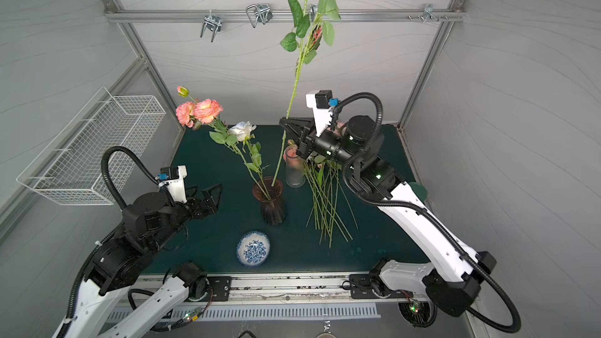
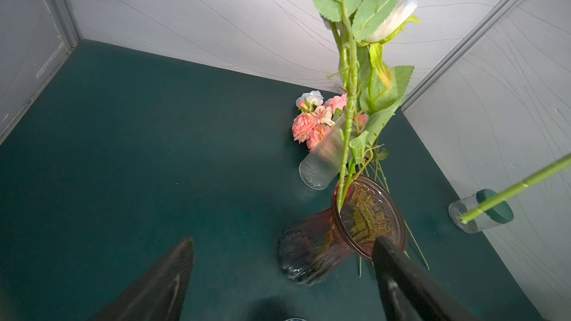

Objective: Arrange flowers in a vase
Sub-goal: Place the flower in the vase.

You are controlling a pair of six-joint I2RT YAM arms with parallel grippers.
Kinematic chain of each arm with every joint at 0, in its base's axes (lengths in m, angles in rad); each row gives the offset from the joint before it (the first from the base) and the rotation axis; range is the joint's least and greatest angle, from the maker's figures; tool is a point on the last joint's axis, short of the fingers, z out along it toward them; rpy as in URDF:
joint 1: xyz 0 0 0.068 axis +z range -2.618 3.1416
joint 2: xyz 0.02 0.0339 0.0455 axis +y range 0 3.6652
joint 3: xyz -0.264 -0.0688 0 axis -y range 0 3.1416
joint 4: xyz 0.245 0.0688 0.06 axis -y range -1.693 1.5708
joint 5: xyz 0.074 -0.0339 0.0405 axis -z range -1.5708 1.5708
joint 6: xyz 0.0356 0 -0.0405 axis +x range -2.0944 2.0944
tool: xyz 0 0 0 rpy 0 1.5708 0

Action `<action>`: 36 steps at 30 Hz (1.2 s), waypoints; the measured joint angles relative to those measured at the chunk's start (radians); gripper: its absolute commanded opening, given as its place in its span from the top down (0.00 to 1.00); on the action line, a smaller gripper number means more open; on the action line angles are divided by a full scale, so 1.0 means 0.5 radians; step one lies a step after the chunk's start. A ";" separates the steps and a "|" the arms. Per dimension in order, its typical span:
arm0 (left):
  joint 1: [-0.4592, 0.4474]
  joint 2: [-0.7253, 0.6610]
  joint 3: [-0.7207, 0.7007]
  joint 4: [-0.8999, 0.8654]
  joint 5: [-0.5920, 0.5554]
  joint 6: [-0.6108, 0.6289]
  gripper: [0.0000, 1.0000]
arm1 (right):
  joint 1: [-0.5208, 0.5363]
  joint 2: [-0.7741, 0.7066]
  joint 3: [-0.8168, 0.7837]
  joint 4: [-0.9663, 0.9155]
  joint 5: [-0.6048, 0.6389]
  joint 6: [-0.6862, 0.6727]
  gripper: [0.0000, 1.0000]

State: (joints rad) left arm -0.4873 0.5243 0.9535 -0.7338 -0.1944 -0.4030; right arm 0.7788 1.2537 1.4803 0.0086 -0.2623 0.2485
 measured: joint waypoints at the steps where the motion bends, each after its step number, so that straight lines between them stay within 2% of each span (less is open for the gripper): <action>1: 0.000 0.000 0.000 -0.002 0.001 -0.002 0.08 | 0.018 0.060 0.014 0.015 0.012 -0.030 1.00; 8: 0.000 -0.001 0.011 -0.019 0.000 -0.004 0.08 | 0.150 0.369 -0.018 0.044 0.124 -0.198 1.00; 20: 0.000 -0.018 0.015 -0.018 0.002 -0.005 0.08 | 0.307 0.336 -0.616 0.216 0.309 -0.346 0.98; 21: 0.000 -0.018 0.015 -0.018 0.002 -0.005 0.08 | 0.320 0.329 -0.648 0.218 0.323 -0.350 0.94; 23: 0.000 -0.018 0.015 -0.018 0.002 -0.008 0.08 | 0.355 0.301 -0.721 0.221 0.362 -0.359 0.78; 25: 0.000 -0.018 0.015 -0.018 0.007 -0.011 0.08 | 0.383 0.269 -0.777 0.224 0.394 -0.363 0.56; 26: 0.000 -0.018 0.015 -0.018 0.009 -0.012 0.08 | 0.398 0.240 -0.813 0.224 0.413 -0.362 0.51; 28: 0.000 -0.014 0.015 -0.018 0.016 -0.017 0.08 | 0.422 0.171 -0.882 0.223 0.451 -0.366 0.46; 36: 0.000 0.015 0.015 -0.011 0.059 -0.027 0.08 | 0.454 -0.278 -1.086 0.179 0.577 -0.267 0.38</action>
State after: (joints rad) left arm -0.4873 0.5320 0.9611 -0.7395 -0.1650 -0.4168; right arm 1.0058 1.1145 0.9371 0.0982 0.0261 0.1150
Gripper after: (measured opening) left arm 0.920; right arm 0.600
